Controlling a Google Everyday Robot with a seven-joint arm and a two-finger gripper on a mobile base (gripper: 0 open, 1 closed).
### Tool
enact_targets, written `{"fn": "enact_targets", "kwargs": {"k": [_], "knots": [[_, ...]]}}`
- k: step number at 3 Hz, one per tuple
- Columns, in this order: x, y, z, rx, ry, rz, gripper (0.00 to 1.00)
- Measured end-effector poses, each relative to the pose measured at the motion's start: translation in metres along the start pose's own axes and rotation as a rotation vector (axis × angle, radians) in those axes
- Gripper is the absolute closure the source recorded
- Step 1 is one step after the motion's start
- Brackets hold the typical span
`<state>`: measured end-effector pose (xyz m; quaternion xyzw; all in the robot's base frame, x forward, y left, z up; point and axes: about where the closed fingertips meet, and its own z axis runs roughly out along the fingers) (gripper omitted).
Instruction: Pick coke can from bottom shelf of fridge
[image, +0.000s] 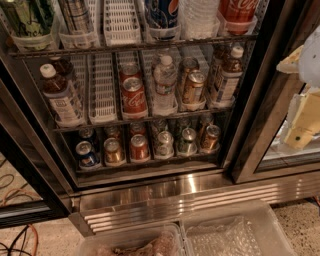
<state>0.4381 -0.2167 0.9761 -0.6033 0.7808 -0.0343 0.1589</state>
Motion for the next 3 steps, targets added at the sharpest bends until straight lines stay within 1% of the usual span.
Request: {"fn": "enact_targets", "kwargs": {"k": [1,2,3], "knots": [[0.000,0.000,0.000,0.000,0.000,0.000,0.00],[-0.004,0.011,0.025,-0.027,-0.057,0.031,0.00],[-0.010,0.029,0.071,-0.101,-0.123,0.084,0.00]]}}
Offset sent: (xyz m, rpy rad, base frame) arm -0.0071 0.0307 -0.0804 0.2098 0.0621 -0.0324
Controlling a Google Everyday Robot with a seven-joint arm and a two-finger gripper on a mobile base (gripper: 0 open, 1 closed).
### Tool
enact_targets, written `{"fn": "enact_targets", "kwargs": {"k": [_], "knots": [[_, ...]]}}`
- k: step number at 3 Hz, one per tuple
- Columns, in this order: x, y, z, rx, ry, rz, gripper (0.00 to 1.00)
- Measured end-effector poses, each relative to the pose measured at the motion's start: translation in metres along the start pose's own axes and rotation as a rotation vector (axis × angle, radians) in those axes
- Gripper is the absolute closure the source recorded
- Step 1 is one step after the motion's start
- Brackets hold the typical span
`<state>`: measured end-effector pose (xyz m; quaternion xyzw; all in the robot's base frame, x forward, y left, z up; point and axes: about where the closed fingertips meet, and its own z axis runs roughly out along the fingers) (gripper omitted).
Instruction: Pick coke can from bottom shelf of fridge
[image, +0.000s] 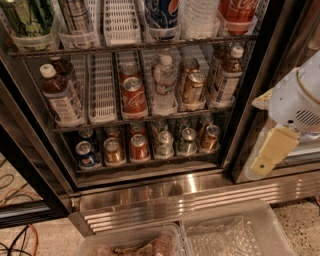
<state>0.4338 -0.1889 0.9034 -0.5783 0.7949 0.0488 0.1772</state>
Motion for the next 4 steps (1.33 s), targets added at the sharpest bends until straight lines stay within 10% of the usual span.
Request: {"fn": "enact_targets", "kwargs": {"k": [2,4], "knots": [[-0.020,0.024,0.084,-0.139,-0.079,0.037,0.00],[-0.025,0.030,0.106,-0.167,-0.137,0.069,0.00]]}}
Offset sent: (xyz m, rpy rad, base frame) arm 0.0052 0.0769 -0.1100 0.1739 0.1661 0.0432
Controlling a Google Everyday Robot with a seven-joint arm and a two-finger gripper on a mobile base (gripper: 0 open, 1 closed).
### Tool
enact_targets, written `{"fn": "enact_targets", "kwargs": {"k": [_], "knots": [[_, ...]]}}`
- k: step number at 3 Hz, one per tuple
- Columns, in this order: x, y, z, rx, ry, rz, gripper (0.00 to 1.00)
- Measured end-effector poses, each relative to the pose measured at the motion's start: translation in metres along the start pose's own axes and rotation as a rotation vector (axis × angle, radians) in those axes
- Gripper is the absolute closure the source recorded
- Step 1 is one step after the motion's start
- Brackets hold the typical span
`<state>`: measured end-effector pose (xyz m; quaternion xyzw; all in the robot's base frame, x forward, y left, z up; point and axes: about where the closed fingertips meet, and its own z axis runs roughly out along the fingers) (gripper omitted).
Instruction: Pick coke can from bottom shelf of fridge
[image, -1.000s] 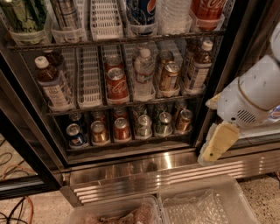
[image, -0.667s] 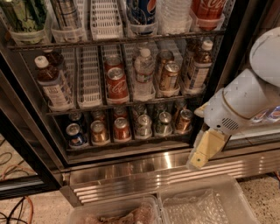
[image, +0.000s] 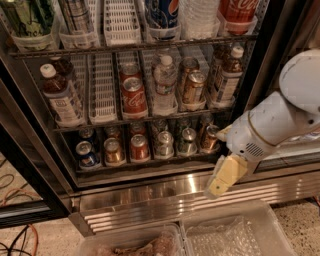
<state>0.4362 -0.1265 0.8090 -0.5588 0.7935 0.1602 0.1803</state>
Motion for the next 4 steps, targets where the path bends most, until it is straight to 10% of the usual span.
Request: {"fn": "enact_targets", "kwargs": {"k": [2,4], "knots": [[0.003,0.003,0.067,-0.029,-0.133,0.139,0.00],[-0.006,0.005,0.101,0.056,-0.272,0.237,0.00]]}}
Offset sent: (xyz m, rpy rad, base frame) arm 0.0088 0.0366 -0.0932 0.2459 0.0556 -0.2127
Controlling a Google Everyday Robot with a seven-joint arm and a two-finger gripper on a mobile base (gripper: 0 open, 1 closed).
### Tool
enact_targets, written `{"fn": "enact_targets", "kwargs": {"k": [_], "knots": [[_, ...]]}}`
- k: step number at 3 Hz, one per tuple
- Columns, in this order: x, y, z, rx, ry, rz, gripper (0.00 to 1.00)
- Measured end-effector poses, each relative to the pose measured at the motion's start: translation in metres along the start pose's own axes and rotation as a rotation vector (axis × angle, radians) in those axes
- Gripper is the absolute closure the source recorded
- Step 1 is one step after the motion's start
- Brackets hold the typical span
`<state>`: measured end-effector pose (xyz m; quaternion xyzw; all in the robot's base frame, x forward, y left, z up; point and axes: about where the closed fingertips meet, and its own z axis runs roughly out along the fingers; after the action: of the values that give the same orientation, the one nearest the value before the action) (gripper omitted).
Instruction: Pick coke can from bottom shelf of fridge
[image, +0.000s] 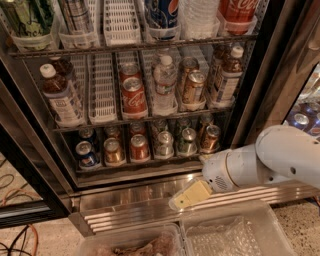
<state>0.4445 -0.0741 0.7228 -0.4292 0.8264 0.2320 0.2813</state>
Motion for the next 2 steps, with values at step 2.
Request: {"fn": "enact_targets", "kwargs": {"k": [2], "knots": [[-0.0055,-0.0051,0.0004,0.028,-0.025,-0.005,0.00]]}}
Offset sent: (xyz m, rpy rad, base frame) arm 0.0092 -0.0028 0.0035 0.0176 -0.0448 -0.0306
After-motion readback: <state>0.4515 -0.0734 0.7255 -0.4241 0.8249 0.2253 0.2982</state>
